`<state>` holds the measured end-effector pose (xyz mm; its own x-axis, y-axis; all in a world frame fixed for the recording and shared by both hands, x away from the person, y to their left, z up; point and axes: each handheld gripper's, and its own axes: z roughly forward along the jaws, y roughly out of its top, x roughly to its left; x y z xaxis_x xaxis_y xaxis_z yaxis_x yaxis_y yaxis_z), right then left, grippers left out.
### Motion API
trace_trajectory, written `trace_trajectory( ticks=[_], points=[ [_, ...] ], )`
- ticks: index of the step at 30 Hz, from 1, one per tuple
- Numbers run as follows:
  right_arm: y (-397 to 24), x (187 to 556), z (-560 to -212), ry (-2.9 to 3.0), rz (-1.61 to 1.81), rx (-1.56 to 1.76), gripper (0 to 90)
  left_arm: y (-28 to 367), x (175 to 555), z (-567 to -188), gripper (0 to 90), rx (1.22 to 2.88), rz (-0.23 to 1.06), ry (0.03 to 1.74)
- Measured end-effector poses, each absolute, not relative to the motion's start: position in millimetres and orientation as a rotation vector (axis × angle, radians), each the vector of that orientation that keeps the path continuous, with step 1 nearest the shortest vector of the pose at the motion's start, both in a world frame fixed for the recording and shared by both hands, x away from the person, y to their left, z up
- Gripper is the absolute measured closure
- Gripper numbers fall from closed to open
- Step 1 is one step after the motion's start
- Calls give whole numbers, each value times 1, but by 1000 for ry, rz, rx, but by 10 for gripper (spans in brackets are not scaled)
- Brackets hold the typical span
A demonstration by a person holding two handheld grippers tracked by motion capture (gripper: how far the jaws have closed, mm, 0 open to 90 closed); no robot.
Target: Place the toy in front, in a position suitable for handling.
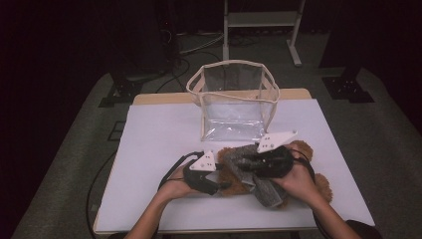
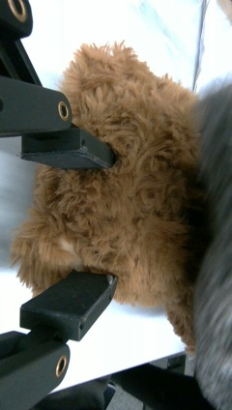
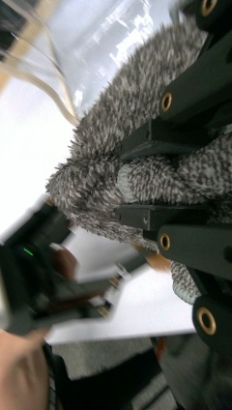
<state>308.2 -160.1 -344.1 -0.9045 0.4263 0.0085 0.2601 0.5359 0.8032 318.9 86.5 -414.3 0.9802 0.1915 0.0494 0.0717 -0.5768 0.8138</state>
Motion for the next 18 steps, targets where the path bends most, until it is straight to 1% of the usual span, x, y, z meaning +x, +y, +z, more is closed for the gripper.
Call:
trace_trajectory(
  ticks=[3,5,6,8,11,15,18],
  points=[
    [-155,320,-339,2579,1303,595,693,87,318,-412,396,2186,182,182],
    [-151,323,-342,2603,1286,618,692,89,318,-409,375,2161,219,203],
    [-151,323,-343,2616,1290,627,692,90,319,-408,376,2133,218,214],
    [-152,321,-343,2638,1309,634,692,89,319,-406,388,2118,198,211],
    [-155,321,-336,2622,1303,639,692,83,315,-409,384,2144,184,178],
    [-165,335,-326,2589,1334,682,693,84,312,-408,397,2170,142,112],
    [-174,348,-328,2586,1339,752,693,86,312,-407,396,2166,141,103]
  ],
)
